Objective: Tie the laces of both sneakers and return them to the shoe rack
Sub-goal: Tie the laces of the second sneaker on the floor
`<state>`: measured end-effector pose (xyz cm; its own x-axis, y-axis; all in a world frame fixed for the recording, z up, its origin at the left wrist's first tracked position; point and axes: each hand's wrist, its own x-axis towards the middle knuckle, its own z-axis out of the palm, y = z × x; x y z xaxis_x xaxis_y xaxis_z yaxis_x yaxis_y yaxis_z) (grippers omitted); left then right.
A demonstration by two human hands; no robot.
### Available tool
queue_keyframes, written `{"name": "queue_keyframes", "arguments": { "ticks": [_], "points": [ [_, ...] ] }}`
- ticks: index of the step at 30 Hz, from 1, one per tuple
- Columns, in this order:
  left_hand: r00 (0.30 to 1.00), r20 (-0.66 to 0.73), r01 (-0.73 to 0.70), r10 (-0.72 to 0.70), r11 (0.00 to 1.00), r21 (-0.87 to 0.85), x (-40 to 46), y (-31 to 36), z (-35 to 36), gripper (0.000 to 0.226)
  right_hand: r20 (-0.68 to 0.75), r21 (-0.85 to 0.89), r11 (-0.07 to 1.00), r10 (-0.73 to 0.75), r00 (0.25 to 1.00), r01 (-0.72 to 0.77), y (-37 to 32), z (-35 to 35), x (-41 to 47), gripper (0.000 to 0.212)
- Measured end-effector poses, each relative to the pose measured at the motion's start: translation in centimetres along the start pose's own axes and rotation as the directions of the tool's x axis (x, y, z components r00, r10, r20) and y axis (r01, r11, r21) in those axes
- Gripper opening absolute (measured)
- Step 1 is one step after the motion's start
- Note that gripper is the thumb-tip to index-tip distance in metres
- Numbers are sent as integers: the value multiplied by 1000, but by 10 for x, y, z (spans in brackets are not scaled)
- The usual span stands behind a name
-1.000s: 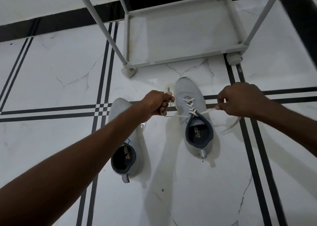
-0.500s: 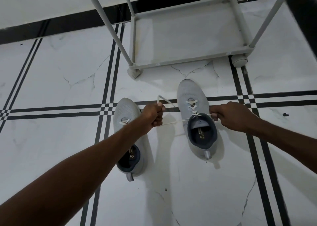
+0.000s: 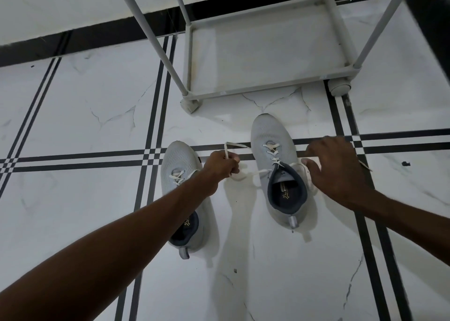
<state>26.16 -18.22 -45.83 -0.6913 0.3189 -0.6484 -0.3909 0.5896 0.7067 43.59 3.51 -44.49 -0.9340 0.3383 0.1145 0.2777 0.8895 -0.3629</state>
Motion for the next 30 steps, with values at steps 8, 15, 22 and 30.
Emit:
{"name": "queue_keyframes", "arguments": {
  "ticks": [8, 15, 22, 30],
  "points": [
    [987, 35, -155, 160, 981, -121, -16, 53, 15, 31, 706, 531, 97, 499, 503, -842, -19, -9, 33, 26],
    [954, 166, -281, 250, 938, 203, -15, 76, 36, 21, 755, 635, -174, 345, 558, -752, -23, -28, 65, 28],
    [870, 464, -240, 165, 965, 107, -25, 83, 59, 19, 338, 798, 404, 313, 888, -446, -44, -58, 81, 26],
    [835, 507, -298, 215, 950, 87, -33, 108, 30, 34, 544, 687, 425, 238, 805, -590, -43, -35, 75, 15]
  ]
}}
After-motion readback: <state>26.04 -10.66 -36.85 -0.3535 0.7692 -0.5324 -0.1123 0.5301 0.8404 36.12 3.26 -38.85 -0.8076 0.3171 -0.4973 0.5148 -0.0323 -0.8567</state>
